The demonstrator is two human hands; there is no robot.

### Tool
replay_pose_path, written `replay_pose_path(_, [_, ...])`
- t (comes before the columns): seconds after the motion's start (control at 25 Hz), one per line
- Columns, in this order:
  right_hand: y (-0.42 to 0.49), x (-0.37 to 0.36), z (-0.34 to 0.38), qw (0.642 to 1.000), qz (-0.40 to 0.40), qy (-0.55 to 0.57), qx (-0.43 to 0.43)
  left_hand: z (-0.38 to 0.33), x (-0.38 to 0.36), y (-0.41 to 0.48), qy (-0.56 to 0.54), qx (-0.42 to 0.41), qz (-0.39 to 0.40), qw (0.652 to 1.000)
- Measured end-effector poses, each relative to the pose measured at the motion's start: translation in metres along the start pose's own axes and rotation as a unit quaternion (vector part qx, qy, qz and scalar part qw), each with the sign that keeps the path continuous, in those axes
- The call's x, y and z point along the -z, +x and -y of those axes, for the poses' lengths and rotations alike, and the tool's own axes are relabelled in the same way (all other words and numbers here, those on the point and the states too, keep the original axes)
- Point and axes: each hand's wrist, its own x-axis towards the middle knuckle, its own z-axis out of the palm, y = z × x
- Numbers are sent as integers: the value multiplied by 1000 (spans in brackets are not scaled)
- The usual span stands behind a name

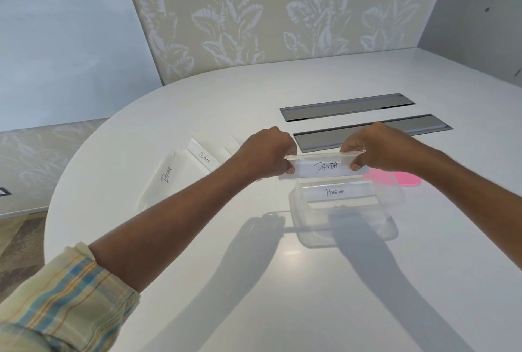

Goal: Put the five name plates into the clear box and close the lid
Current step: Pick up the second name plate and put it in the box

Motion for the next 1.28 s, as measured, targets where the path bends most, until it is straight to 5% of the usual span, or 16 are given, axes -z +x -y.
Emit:
replay_pose_path(0.48, [-11,-22,-59,999,49,0,-19,-48,-41,35,0,-12,50,999])
replay_pose_path(1.28, [-1,-75,-60,971,171,-163,36,-84,-85,43,197,-74,174,962])
